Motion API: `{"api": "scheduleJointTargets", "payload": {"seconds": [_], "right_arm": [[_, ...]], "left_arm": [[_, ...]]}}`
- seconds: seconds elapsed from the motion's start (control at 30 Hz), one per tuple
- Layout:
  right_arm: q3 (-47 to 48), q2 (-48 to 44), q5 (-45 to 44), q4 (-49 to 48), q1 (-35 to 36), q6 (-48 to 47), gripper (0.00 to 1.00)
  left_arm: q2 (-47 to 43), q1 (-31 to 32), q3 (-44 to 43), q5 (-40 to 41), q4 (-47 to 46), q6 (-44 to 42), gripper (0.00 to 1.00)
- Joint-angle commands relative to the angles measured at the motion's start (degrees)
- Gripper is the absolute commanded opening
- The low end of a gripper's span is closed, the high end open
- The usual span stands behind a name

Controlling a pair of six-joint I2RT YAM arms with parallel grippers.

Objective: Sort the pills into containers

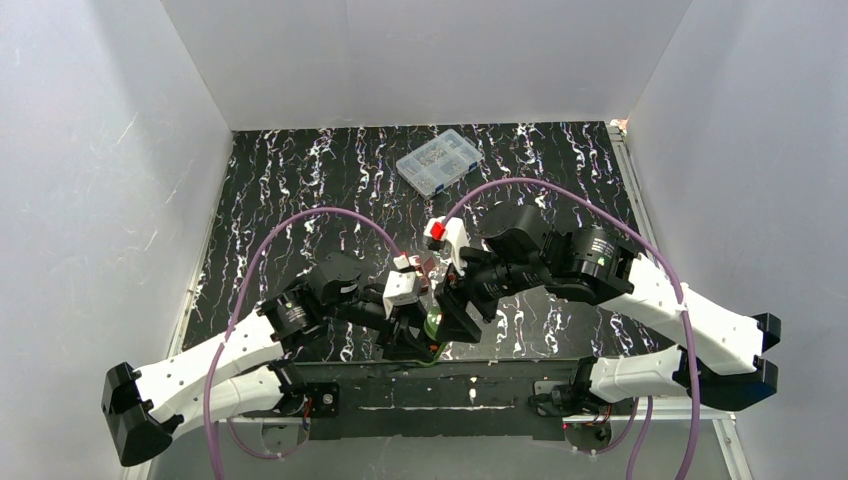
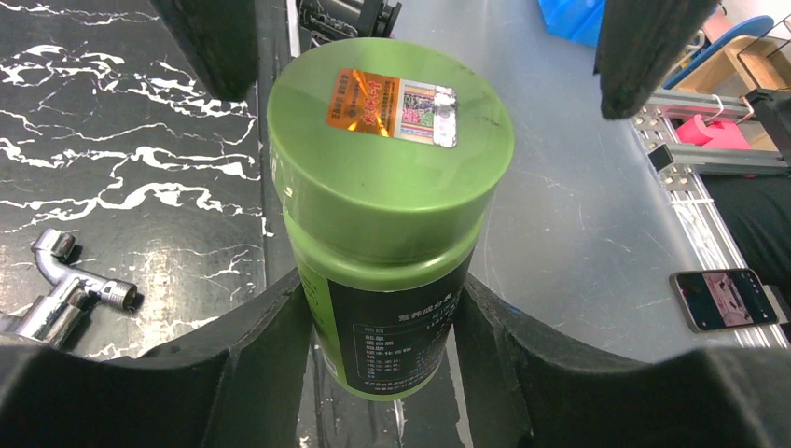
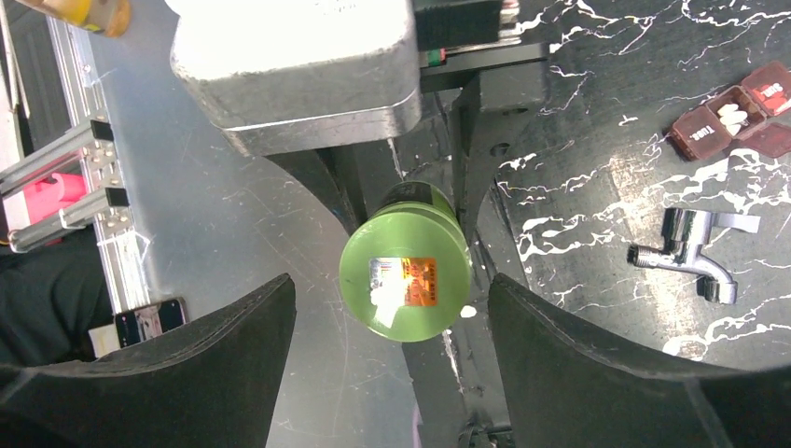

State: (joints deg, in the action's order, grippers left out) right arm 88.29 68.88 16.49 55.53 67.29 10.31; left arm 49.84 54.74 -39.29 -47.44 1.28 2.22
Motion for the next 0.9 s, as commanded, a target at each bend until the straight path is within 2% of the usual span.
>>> {"api": "scheduleJointTargets", "payload": {"seconds": [0.0, 0.17, 0.37, 0.47, 0.87], "right_arm": [[0.7, 0.2, -0.5, -0.7, 0.9, -0.4, 0.80], [-0.6, -0.1, -1.8, -2.2, 1.1, 0.2, 0.76], [-2.2, -0.2, -4.1, -4.0, 1.1, 1.6, 0.61], [-3.2, -0.3, -5.1, -4.7, 1.1, 2.6, 0.51], [-10.2, -4.5, -5.1, -14.5, 0.9, 9.3, 0.38]], "left_arm": [[-0.3, -0.5, -2.0, -1.7, -3.4, 1.2, 0.00], [-0.1, -0.6, -1.8, -1.5, -4.0, 1.5, 0.00], [-0.1, -0.6, -1.8, -1.2, -4.1, 1.6, 0.00], [-0.3, -0.7, -1.8, -0.8, -4.2, 1.5, 0.00], [-3.5, -0.7, 0.6, 5.9, -9.7, 1.8, 0.00]]}}
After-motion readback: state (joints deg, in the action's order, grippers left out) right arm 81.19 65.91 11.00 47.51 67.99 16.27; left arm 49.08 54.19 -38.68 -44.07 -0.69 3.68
